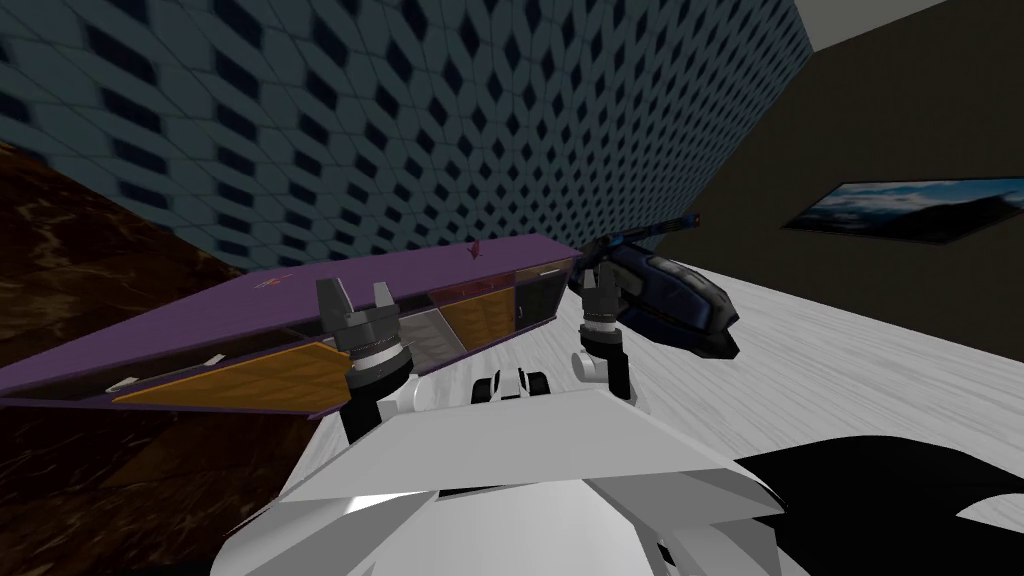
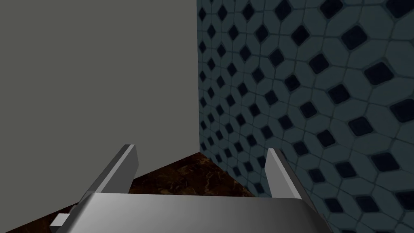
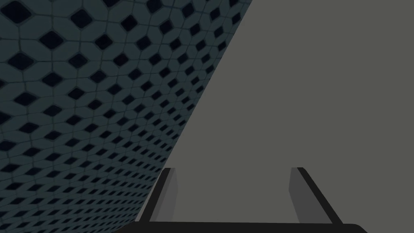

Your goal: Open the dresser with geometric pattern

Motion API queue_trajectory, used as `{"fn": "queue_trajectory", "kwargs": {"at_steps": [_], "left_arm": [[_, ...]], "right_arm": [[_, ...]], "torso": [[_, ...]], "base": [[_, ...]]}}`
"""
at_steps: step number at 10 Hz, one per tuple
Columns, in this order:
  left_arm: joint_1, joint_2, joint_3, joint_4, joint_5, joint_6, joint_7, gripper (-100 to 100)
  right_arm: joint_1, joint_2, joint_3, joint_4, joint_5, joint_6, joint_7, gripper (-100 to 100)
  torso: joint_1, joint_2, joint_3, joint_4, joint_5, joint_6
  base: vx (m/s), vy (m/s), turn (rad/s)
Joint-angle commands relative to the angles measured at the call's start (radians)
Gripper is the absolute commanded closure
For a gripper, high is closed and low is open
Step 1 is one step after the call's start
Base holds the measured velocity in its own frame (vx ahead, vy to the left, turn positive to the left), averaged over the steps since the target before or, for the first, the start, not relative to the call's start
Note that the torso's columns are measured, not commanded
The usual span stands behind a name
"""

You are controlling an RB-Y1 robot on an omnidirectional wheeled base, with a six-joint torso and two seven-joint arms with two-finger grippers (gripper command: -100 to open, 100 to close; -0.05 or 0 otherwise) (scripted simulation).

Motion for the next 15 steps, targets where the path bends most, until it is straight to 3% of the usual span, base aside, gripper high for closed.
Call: {"fn": "queue_trajectory", "kwargs": {"at_steps": [1,4,7,15], "left_arm": [[-0.004,0.069,0.002,0.027,0.002,-0.017,0.005,-100],[-0.012,0.14,0.007,0.091,0.007,-0.056,0.018,-100],[-0.024,0.179,0.013,0.178,0.014,-0.11,0.034,-100],[-0.055,0.207,0.029,0.408,0.032,-0.25,0.078,-100]], "right_arm": [[0.0,0.0,0.0,0.0,0.0,0.0,0.0,0],[0.0,0.0,0.0,0.0,0.0,0.0,0.0,0],[0.0,0.0,0.0,0.0,0.0,0.0,0.0,0],[0.0,0.0,0.0,0.0,0.0,0.0,0.0,0]], "torso": [[0.0,0.033,-0.069,0.033,0.0,0.0],[-0.001,0.045,-0.095,0.046,0.0,0.0],[-0.001,0.047,-0.093,0.047,0.0,0.0],[0.002,0.048,-0.093,0.047,0.001,0.0]], "base": [[0.034,-0.023,0.013],[0.056,-0.042,0.017],[0.07,-0.07,0.026],[0.085,-0.067,0.023]]}}
